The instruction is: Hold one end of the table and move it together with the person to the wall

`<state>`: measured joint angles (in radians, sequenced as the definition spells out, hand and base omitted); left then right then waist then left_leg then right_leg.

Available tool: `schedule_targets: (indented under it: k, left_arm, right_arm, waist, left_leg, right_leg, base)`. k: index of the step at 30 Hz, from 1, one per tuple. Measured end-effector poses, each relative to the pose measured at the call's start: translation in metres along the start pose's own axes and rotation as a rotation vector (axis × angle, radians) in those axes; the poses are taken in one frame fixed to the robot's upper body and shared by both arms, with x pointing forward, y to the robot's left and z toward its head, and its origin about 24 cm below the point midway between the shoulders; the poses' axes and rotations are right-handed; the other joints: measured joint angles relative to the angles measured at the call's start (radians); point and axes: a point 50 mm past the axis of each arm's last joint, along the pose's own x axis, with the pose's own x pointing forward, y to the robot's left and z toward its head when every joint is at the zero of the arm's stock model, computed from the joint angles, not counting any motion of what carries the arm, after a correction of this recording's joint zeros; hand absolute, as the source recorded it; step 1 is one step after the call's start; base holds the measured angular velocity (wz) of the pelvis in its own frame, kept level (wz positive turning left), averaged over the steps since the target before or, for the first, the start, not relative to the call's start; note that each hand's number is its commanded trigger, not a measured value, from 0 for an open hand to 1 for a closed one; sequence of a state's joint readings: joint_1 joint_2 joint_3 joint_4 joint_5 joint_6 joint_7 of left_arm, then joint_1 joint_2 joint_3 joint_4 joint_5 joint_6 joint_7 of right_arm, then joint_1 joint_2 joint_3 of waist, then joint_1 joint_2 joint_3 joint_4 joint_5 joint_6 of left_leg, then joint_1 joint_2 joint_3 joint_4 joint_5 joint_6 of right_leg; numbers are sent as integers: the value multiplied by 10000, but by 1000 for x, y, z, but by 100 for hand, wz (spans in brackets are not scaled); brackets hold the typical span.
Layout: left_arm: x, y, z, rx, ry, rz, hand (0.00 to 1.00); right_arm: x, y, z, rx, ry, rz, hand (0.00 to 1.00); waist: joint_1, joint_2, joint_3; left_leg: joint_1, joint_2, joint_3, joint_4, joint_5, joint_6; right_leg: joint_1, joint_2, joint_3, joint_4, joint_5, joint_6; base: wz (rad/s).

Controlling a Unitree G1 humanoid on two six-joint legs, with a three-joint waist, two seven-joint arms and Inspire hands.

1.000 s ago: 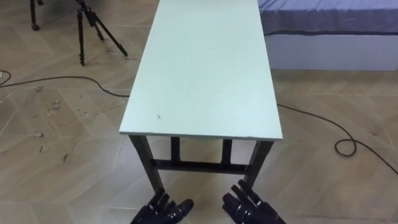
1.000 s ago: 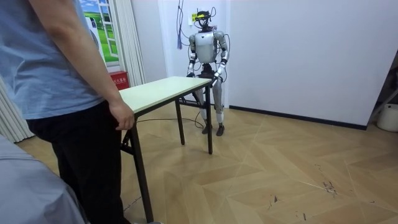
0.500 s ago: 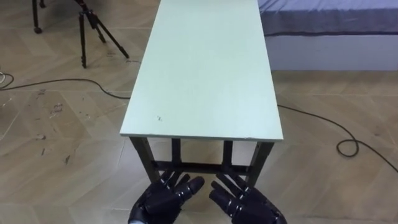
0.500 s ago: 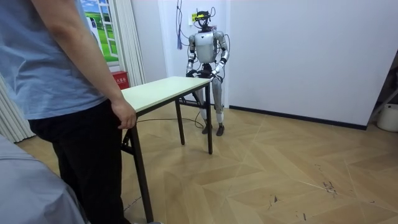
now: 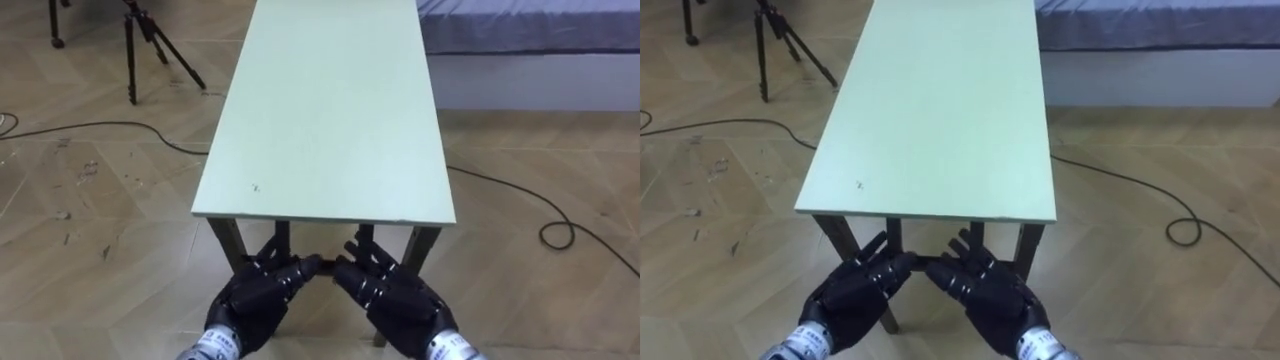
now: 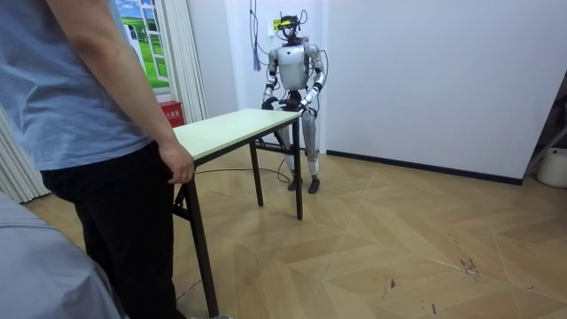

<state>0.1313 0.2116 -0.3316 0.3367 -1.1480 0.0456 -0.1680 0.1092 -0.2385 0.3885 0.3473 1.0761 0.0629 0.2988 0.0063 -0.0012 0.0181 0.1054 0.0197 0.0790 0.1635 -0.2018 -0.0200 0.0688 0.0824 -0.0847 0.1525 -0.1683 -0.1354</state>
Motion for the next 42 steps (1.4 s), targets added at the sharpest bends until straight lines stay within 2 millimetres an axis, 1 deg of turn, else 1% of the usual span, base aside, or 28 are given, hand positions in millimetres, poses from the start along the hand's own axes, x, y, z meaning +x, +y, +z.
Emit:
schedule_targets:
  k: [3,7,15,20,24,27,31,35,39,42]
  left_arm:
    - [5,-1,12,-621,-472,233,0]
    - [5,3,18,-1200,-753,829,0]
    - [8,10,26,-1238,-960,1367,0]
    - [10,9,29,-1899,-974,1367,0]
    - [11,4,34,-3003,-1201,1068,0]
    - [13,0,36,-3743,-1360,872,0]
    - [14,-1,36,-3870,-1376,839,0]
    - [14,0,35,-3876,-1284,849,0]
    - [14,0,36,-4164,-1357,817,0]
    - [14,-1,36,-4195,-1333,803,0]
  right_arm:
    - [7,3,12,-98,-300,-36,0]
    - [9,3,15,49,-387,-355,0]
    - [14,4,22,328,-595,-673,0]
    - [15,5,22,769,-578,-695,0]
    - [15,6,22,1551,-624,-645,0]
    - [16,7,22,2066,-687,-647,0]
    - [16,6,24,2720,-797,-681,0]
    - [16,5,26,2923,-824,-725,0]
    - [17,8,24,3191,-870,-771,0]
    - [18,8,24,3453,-900,-797,0]
  waist:
    - [4,-1,85]
    - [12,-3,92]
    - [9,2,89]
    - [12,42,64]
    - [12,113,20]
    - [11,168,13]
    - [12,172,14]
    - [18,182,13]
    - [8,210,-6]
    - [-4,254,-34]
  left_leg:
    - [46,18,9,-8,0,0]
    - [57,22,15,-22,0,0]
    - [55,34,12,-21,0,0]
    - [48,39,12,-20,0,0]
    - [47,57,18,-19,0,0]
    - [55,67,24,-18,0,0]
    - [59,48,78,-18,1,0]
    - [57,40,72,-1,1,1]
    - [48,31,56,5,2,1]
    - [48,28,56,8,2,1]
  right_leg:
    - [43,-1,18,-1,0,0]
    - [34,-7,24,2,0,1]
    - [30,-8,10,9,0,1]
    - [26,-9,10,22,0,1]
    - [53,-9,6,69,0,1]
    - [8,-9,3,176,0,1]
    - [-5,-12,14,171,0,1]
    - [-17,-24,-1,169,0,2]
    - [-6,-22,-6,187,0,1]
    - [0,-21,-23,197,1,1]
  base:
    - [0]
    - [0]
    - [0]
    - [0]
    - [0]
    - [0]
    - [0]
    - [0]
    - [0]
    - [0]
